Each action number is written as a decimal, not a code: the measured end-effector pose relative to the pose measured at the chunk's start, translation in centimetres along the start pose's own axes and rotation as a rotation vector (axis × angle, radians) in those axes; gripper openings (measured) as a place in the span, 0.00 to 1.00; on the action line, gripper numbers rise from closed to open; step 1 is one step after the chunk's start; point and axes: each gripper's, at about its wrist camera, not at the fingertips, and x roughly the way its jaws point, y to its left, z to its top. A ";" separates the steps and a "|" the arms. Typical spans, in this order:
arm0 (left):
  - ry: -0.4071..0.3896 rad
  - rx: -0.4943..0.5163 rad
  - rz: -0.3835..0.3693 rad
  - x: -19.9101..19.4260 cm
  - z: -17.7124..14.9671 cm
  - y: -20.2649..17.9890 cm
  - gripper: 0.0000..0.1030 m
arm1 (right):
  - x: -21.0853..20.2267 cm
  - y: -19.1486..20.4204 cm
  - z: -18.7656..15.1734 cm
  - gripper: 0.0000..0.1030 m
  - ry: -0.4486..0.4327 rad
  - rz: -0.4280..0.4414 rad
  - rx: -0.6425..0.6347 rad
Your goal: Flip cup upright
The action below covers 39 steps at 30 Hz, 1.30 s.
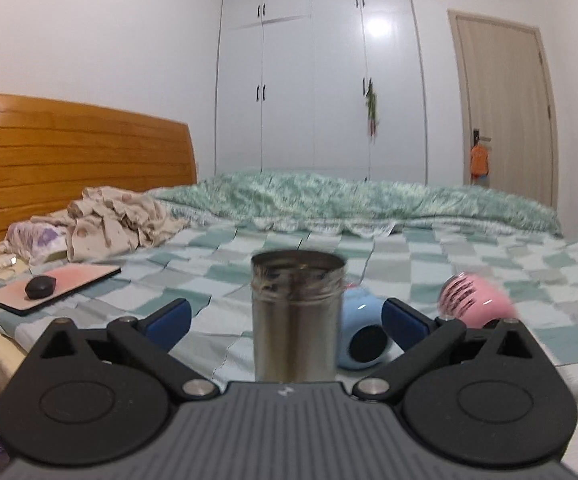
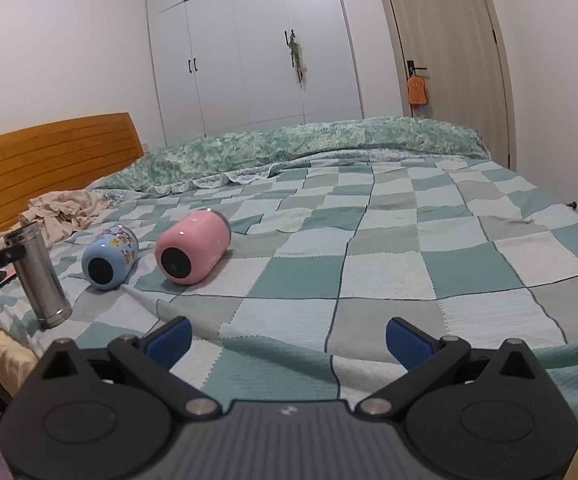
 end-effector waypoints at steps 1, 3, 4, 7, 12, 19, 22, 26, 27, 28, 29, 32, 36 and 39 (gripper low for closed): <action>-0.009 -0.001 -0.007 -0.8 0.1 -0.2 1.00 | -0.3 0.0 -0.1 1.00 -0.006 -0.003 -0.002; -0.021 0.002 -0.036 -2.5 0.0 -0.8 1.00 | -1.1 -0.1 -0.3 1.00 -0.019 -0.010 -0.008; -0.023 0.005 -0.049 -3.2 -0.1 -1.1 1.00 | -1.4 -0.1 -0.5 1.00 -0.024 -0.014 -0.013; -0.019 0.010 -0.087 -5.2 -1.3 -2.3 1.00 | -2.6 -0.1 -1.4 1.00 -0.045 -0.032 -0.038; 0.003 0.005 -0.114 -7.2 -4.6 -4.1 1.00 | -4.8 0.0 -3.8 1.00 -0.109 -0.073 -0.117; 0.023 0.007 -0.133 -8.3 -7.8 -5.9 1.00 | -6.8 0.6 -6.8 1.00 -0.198 -0.102 -0.175; 0.004 0.001 -0.142 -8.9 -8.0 -6.3 1.00 | -7.4 0.9 -7.2 1.00 -0.234 -0.097 -0.185; -0.025 0.012 -0.142 -9.4 -8.2 -6.8 1.00 | -7.8 1.3 -7.7 1.00 -0.275 -0.100 -0.190; -0.034 0.020 -0.142 -9.6 -8.3 -7.0 1.00 | -8.0 1.4 -7.9 1.00 -0.288 -0.105 -0.195; -0.044 0.032 -0.143 -9.8 -8.4 -7.2 1.00 | -8.1 1.5 -7.9 1.00 -0.297 -0.108 -0.197; -0.054 0.042 -0.143 -9.9 -8.4 -7.4 1.00 | -8.2 1.6 -8.0 1.00 -0.303 -0.108 -0.198; -0.073 0.064 -0.143 -10.2 -8.5 -7.7 1.00 | -8.5 1.7 -8.2 1.00 -0.318 -0.111 -0.198; -0.072 0.063 -0.144 -10.1 -8.5 -7.7 1.00 | -8.4 1.4 -8.2 1.00 -0.317 -0.112 -0.192; -0.070 0.063 -0.145 -10.1 -8.6 -7.6 1.00 | -8.4 1.4 -8.2 1.00 -0.317 -0.112 -0.192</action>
